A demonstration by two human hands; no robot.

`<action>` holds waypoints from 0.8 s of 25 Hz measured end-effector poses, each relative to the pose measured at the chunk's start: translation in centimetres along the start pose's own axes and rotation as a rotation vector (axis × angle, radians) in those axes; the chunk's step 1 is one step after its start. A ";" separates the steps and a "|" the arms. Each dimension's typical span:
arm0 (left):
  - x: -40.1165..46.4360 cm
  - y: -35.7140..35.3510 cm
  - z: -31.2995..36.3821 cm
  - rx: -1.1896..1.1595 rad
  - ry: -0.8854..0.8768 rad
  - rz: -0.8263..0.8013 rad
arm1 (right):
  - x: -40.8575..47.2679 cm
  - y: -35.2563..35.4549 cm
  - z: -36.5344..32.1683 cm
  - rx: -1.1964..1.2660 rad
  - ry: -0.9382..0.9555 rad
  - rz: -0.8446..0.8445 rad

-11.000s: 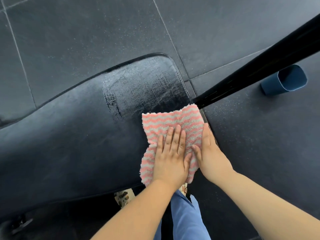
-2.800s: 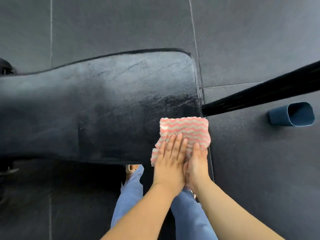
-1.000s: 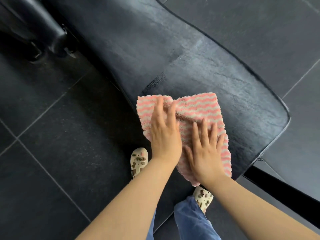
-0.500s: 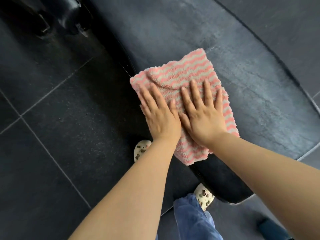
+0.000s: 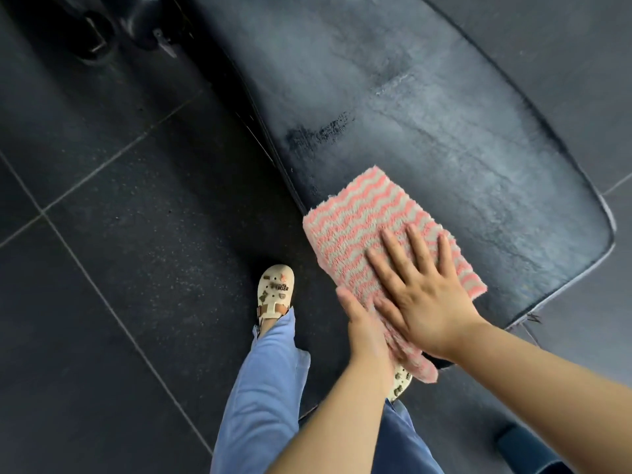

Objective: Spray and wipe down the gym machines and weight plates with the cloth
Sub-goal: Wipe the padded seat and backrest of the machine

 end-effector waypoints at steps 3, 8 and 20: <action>-1.7 0.6 -4.5 -0.079 0.181 0.025 | -3.8 -2.5 0.1 0.017 -0.020 -0.061; -1.0 5.1 -3.8 0.188 0.101 0.250 | -6.5 -4.0 -0.1 0.044 -0.105 -0.114; 0.9 3.6 -2.8 0.036 0.131 0.097 | -6.7 -2.9 -0.3 0.181 -0.135 -0.014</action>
Point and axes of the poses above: each hand's wrist, its own x-axis towards the middle knuckle, its own y-axis out of the back of the hand, z = x × y, the point moved 10 cm from there along x, towards the middle knuckle, and after that the axes turned 13 degrees about -z, right-handed, at the moved point
